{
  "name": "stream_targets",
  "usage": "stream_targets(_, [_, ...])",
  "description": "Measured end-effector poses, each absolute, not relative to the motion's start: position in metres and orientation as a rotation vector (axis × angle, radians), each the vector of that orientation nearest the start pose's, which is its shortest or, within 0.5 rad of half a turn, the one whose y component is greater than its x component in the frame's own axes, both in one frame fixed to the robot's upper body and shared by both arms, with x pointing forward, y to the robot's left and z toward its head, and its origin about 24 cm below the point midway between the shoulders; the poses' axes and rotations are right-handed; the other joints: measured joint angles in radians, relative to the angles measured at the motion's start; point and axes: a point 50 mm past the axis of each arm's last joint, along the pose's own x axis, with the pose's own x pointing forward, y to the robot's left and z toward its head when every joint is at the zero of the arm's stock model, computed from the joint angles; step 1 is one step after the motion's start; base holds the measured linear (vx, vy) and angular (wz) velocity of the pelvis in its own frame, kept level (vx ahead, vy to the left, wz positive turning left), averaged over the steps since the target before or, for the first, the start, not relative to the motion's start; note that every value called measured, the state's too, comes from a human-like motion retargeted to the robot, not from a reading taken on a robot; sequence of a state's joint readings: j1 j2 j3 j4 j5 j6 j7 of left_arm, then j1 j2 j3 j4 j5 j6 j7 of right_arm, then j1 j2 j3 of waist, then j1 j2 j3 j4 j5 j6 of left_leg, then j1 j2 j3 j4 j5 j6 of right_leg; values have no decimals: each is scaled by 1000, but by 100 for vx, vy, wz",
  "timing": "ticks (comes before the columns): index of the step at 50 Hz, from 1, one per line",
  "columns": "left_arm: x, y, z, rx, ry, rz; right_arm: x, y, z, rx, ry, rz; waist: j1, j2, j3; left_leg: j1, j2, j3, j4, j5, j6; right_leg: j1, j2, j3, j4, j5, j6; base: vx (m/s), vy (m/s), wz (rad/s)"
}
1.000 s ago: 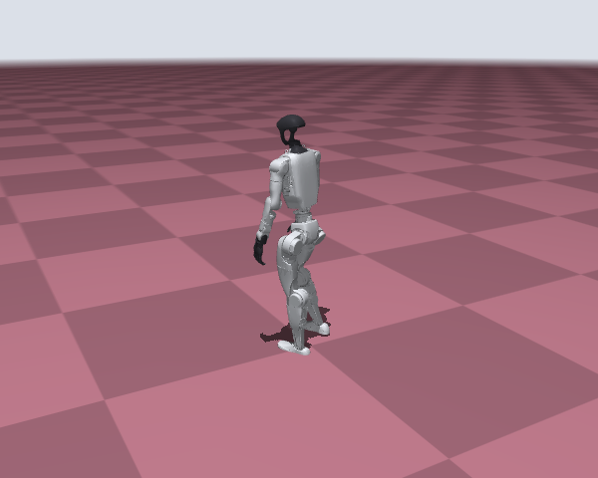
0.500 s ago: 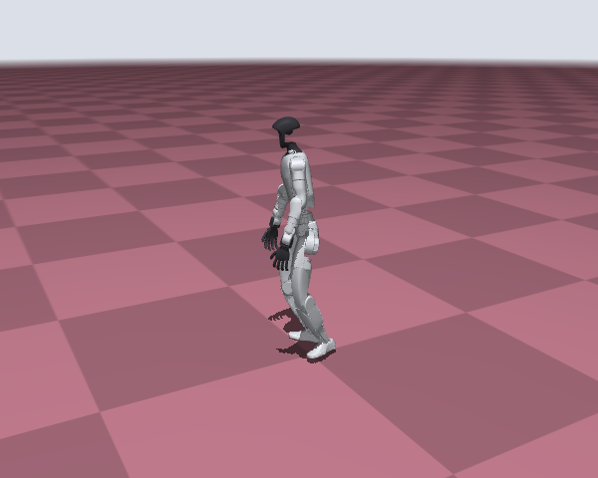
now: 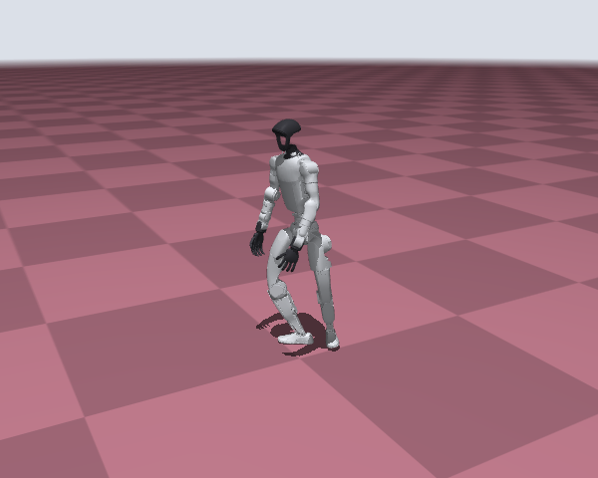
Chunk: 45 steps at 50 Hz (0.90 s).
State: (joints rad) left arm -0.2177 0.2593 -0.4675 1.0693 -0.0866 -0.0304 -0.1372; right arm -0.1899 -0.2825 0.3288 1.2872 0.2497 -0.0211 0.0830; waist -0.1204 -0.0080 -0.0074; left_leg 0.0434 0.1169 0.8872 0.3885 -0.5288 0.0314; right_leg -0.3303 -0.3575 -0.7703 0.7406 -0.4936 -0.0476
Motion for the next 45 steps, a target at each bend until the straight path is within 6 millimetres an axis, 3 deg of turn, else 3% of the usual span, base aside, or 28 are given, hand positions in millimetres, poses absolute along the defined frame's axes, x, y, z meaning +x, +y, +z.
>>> stream_targets(5, [210,164,-119,442,845,-462,145,-230,-147,-158,1144,60,-2,-33,19,12,-117,-104,-205,43,23,-60,-90,53,101,59,20,-14,18,109])
stream_targets(7, [212,160,-118,465,844,-483,141,-230,-149,-133,1164,67,-11,-51,33,23,-159,-162,-270,74,32,-98,-105,160,126,80,64,-11,14,145])
stream_targets(10, [212,158,-120,495,864,-499,135,-230,-151,-100,1195,73,-22,-82,54,41,-210,-250,-350,121,44,-137,-90,344,135,62,128,-8,8,137])
stream_targets(15, [201,169,-129,512,945,-465,128,-226,-154,-64,1233,75,1,-118,78,55,-236,-354,-400,164,59,-90,-26,493,81,49,154,-3,0,79])
stream_targets(20, [181,191,-139,482,1047,-343,132,-226,-153,-66,1235,67,59,-143,102,43,-204,-402,-304,137,63,19,22,509,-30,20,137,0,-9,30])
stream_targets(25, [160,214,-146,408,1130,-188,138,-229,-150,-66,1221,51,136,-150,137,-31,-119,-438,-36,93,37,114,53,477,-107,24,119,0,-14,0])
stream_targets(30, [139,233,-150,333,1192,-53,153,-237,-143,-47,1167,1,202,-113,150,-126,-20,-500,149,51,2,183,130,450,-186,50,104,2,-10,-21])
stream_targets(32, [134,238,-151,296,1206,-2,165,-241,-137,-33,1127,-22,218,-74,139,-139,25,-520,135,50,-6,242,206,435,-330,113,95,6,-4,-35])
stream_targets(39, [111,235,-158,168,1255,98,184,-236,-130,23,1029,-77,204,-60,132,-104,20,-539,104,41,9,252,221,478,-314,103,108,4,5,-36])
stream_targets(45, [134,216,-155,167,1171,31,181,-219,-135,27,1039,-66,150,-60,133,-54,-26,-501,33,26,42,216,190,533,-260,93,131,1,15,-38])
